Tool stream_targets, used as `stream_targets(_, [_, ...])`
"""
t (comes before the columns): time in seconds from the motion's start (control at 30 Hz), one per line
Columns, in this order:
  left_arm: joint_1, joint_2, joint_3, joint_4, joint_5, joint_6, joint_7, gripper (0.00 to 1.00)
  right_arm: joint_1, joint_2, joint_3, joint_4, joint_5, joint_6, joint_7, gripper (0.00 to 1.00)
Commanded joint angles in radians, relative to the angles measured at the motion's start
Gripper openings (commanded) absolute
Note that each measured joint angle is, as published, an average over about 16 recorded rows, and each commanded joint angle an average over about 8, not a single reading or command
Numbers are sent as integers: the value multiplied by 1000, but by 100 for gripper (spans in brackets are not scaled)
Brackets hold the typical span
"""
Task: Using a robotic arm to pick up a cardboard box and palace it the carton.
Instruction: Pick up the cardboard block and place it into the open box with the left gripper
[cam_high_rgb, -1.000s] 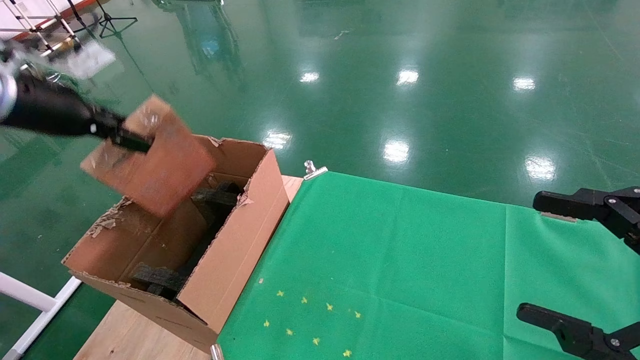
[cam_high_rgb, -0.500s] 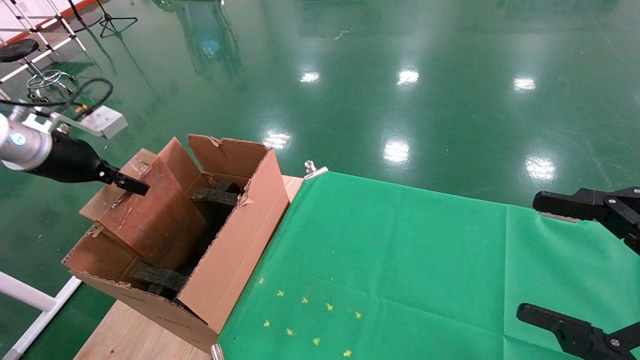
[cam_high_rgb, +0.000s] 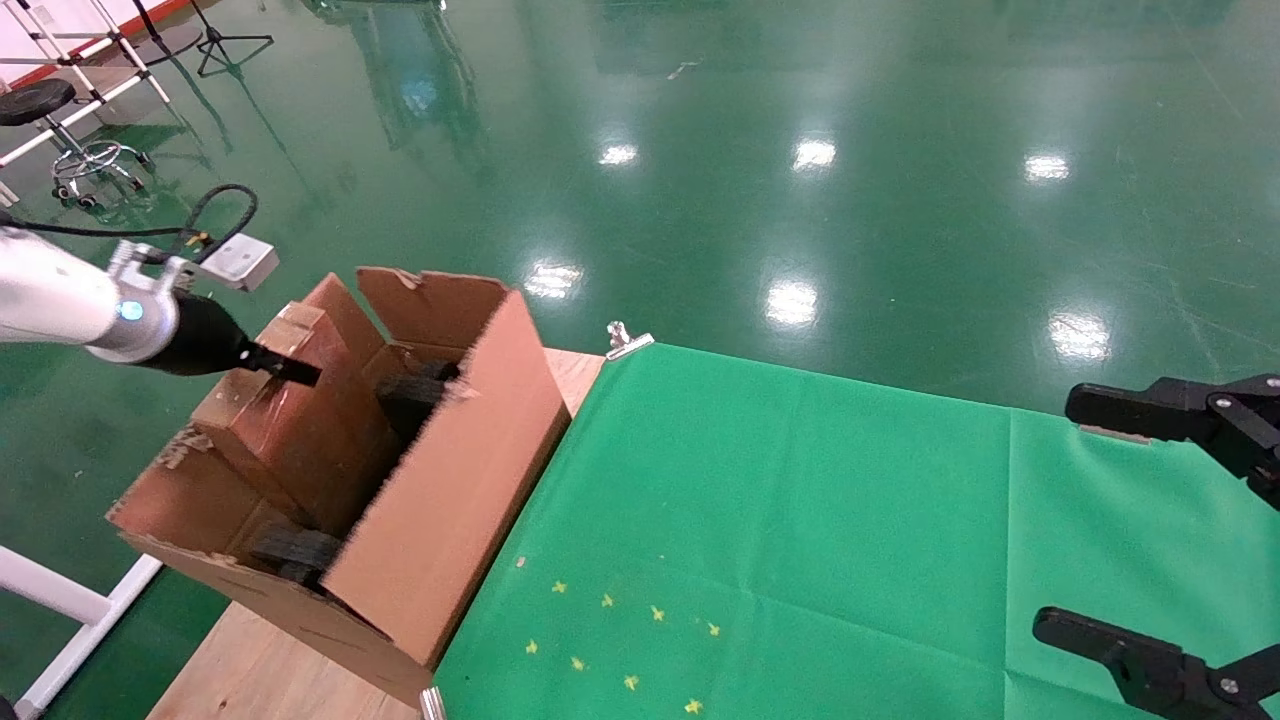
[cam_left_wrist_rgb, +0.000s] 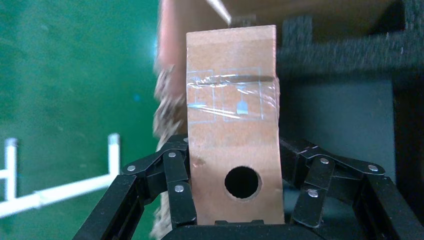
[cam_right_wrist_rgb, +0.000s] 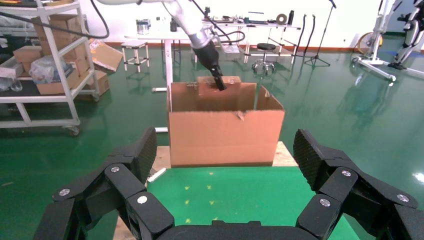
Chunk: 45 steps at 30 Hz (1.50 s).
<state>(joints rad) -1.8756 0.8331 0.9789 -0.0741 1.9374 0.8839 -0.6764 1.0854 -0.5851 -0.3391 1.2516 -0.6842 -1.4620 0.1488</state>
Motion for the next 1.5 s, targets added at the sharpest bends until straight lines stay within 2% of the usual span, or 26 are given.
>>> stream_targets(0.03, [23,19,-3,21,-2,-65,-7,0,0,0,0,0,0,0,0,100])
stream_targets(0.23, [64,40,-7,53,-9,-86,-8,0,0,0,0,0,0,0,0,100])
stream_targets(0.67, [107,31,-23,94,-32,82,5,0,0,0,0,0,0,0,0,100])
stream_targets(0.7, [109,28,-26,95,-36,92,5,2,0,0,0,0,0,0,0,100])
stream_targets(0.93, [107,13,-42,96,-58,134,10,90,0,0,0,0,0,0,0,100])
stream_targets(0.97, [106,12,-43,96,-59,135,11,100,0,0,0,0,0,0,0,100])
stream_targets(1.5, [109,14,-41,95,-57,142,10,100,0,0,0,0,0,0,0,100])
